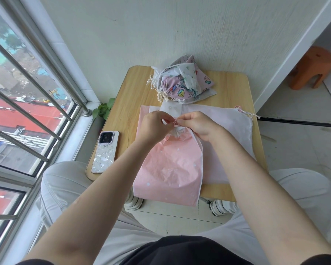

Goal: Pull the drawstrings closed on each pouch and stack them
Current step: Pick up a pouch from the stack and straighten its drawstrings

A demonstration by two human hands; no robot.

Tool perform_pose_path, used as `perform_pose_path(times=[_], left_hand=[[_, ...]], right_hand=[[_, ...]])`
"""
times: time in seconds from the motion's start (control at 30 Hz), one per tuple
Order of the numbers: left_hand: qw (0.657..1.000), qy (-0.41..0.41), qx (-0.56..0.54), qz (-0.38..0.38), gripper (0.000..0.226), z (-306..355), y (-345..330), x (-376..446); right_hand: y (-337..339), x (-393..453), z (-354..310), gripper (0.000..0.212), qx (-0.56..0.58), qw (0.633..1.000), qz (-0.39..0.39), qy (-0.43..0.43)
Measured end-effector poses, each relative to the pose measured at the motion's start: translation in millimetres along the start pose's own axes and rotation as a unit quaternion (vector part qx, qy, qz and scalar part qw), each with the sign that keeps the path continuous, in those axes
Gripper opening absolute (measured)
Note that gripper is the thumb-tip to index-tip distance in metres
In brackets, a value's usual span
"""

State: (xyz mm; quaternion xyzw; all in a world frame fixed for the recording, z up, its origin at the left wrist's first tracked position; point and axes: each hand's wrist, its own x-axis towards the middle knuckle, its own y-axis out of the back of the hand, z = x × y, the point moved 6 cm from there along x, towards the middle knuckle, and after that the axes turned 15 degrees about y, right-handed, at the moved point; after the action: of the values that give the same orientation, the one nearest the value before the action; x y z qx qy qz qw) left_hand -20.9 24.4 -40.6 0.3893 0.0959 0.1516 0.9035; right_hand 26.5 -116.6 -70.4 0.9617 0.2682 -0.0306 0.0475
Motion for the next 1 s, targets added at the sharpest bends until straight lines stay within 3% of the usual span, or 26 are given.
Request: perform_pose_path(times=[0.47, 0.83, 1.0], left_hand=[[0.998, 0.024, 0.06, -0.019, 0.013, -4.7, -1.3, 8.8], [0.982, 0.071, 0.171, -0.026, 0.027, -11.6, 0.7, 10.5], [0.941, 0.033, 0.325, -0.089, 0.021, -6.9, -7.6, 5.0]], right_hand=[[7.6, -3.8, -2.1, 0.02, 0.0, 0.999, -0.001, -0.037], [40.7, 0.3, 1.7, 0.027, -0.089, 0.966, 0.237, -0.044], [44.8, 1.3, 1.4, 0.031, -0.122, 0.947, 0.295, -0.03]])
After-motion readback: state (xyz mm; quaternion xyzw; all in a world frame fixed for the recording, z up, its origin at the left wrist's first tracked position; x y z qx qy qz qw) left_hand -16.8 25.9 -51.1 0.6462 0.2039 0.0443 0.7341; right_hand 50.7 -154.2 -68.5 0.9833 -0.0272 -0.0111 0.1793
